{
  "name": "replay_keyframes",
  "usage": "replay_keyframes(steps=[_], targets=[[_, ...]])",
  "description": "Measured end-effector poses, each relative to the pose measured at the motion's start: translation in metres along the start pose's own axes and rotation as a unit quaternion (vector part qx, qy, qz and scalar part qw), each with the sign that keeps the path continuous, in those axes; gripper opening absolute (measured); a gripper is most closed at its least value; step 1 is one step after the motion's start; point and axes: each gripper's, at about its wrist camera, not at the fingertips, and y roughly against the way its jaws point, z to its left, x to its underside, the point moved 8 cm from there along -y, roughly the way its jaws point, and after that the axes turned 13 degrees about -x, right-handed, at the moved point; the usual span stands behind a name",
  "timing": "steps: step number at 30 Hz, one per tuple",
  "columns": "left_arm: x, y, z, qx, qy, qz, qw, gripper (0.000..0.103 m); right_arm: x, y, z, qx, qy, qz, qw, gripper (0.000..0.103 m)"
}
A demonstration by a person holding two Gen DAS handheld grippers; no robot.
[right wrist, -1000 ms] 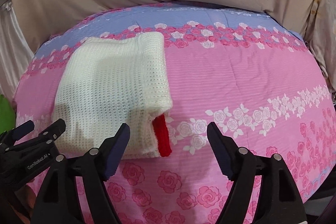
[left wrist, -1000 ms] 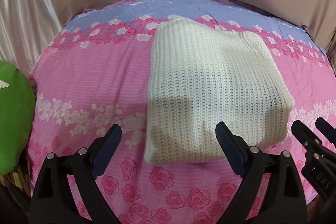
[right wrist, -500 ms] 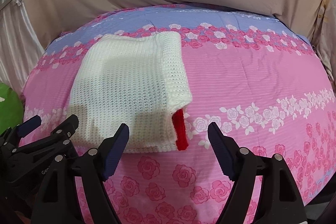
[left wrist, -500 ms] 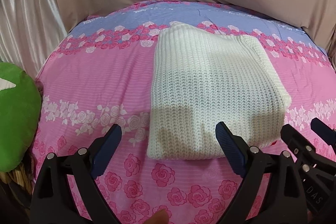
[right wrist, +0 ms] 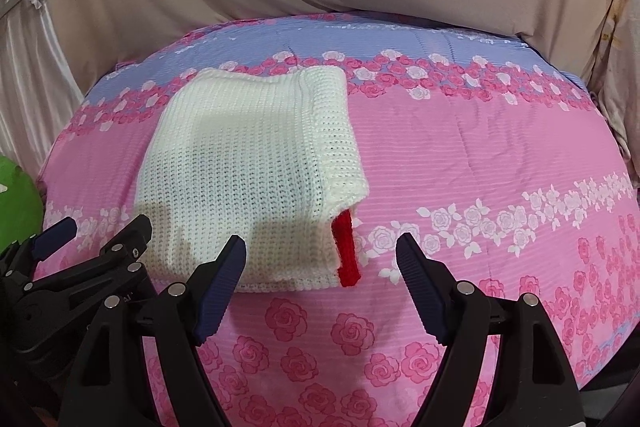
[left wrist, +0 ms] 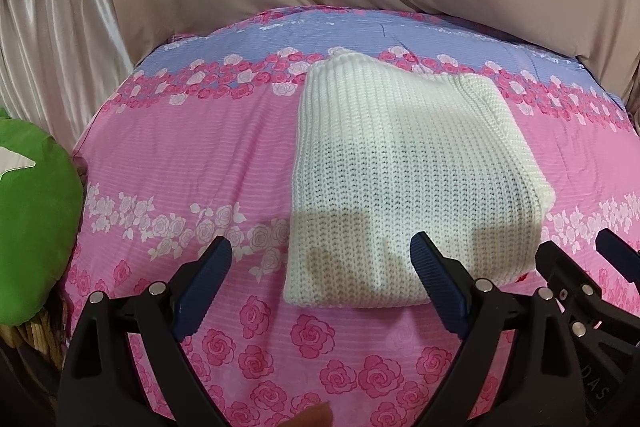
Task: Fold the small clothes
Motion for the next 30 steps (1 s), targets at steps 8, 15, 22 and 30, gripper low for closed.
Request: replay_keyframes(steps=[8,15,22,30], targets=[[0.0005,-0.0013,0.0002,-0.002,-0.002,0.000,1.0000,0.088,0.0004,-0.0005,0.0004,0.005,0.000,0.000,1.000,0.075],[0.0008,-0.0024,0.0036,-0.008,0.001,-0.001,1.0000,0.088,0.0010,-0.0018,0.0022,0.004,0.002,0.003,1.000,0.075],[0.0011,-0.0027,0.0058,-0.009,0.004,-0.003,0.9999,0.087,0.0014,-0.0018,0.0048,0.005,0.000,0.002,1.000,0.075],[0.0013,-0.0024,0.0041,-0.006,0.000,-0.001,1.0000,0.083,0.0007,-0.0029,0.0055,0.008,0.004,0.004,1.000,0.075]])
